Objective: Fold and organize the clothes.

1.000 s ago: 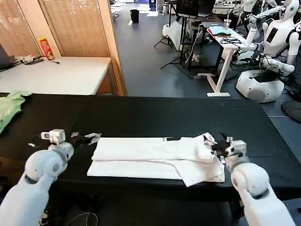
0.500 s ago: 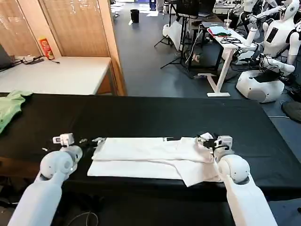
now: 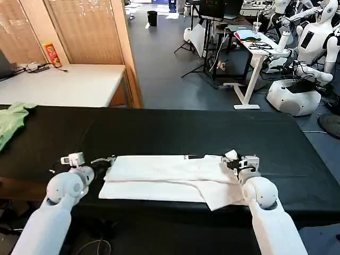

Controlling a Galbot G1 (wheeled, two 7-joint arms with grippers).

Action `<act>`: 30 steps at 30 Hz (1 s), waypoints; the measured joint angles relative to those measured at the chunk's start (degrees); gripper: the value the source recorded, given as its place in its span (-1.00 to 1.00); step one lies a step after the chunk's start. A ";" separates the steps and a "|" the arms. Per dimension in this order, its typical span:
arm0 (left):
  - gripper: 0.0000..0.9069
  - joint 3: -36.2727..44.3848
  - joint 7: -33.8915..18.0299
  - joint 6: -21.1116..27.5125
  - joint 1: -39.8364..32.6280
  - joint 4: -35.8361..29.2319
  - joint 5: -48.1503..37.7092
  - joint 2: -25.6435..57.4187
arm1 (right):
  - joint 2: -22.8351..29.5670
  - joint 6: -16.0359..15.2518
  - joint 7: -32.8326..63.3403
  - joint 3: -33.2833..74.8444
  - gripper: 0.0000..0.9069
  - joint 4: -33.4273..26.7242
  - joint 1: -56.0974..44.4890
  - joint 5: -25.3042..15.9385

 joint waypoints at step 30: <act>0.94 -0.57 0.86 -2.96 0.09 -0.35 10.24 -1.24 | -0.94 4.12 -2.60 2.41 0.94 9.00 -6.92 0.52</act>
